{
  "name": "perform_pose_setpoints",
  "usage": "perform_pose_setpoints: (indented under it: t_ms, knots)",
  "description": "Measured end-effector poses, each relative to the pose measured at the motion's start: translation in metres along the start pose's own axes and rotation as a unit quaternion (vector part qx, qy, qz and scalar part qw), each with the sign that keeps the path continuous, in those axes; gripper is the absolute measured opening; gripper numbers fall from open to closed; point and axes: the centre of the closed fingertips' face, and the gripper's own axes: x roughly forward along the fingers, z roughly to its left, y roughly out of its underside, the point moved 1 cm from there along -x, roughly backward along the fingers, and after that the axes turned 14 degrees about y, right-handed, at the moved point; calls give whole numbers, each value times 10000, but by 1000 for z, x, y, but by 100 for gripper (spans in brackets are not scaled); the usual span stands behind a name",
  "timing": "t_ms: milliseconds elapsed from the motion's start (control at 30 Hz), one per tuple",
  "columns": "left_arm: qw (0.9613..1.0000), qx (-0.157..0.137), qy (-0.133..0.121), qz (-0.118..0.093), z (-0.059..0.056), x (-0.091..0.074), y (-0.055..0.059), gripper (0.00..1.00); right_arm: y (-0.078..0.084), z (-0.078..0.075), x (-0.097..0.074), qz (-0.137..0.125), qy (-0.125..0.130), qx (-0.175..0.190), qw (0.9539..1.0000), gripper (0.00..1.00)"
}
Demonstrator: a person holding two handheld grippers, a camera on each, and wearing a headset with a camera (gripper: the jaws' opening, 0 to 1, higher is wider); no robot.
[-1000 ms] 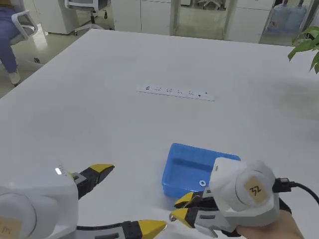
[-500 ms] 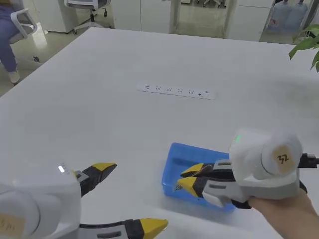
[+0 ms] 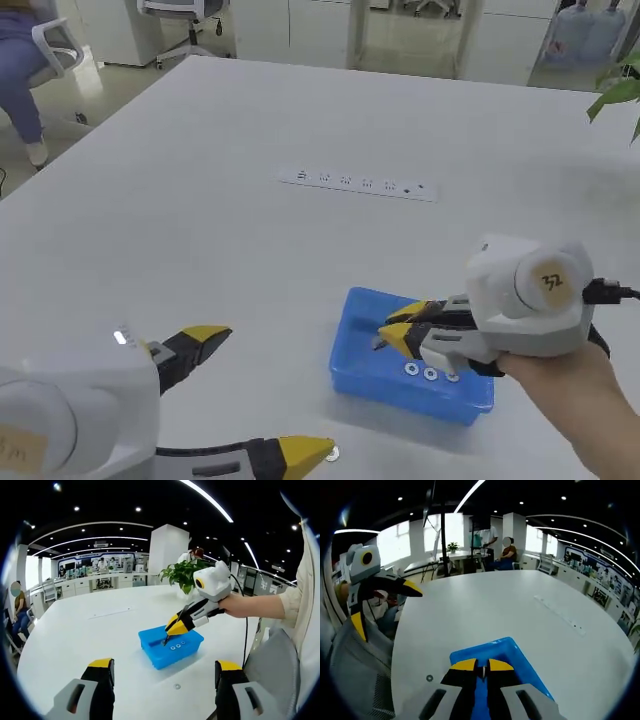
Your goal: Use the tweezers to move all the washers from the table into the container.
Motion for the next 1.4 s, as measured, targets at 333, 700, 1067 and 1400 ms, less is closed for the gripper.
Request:
perform_pose_setpoints:
  t_ms: [333,700,1067,1400]
  knots:
    - [10000,4,-26,22,2,0,1,84,25,1,16,446,4,136,9989,3]
    - [10000,16,-16,39,2,0,1,84,31,8,18,591,-68,101,9982,3]
    - [10000,34,1,27,1,1,-1,84,25,6,11,499,3,84,9987,3]
    - [9999,77,73,42,-3,4,-2,84,-5,6,-12,29,170,83,9998,3]
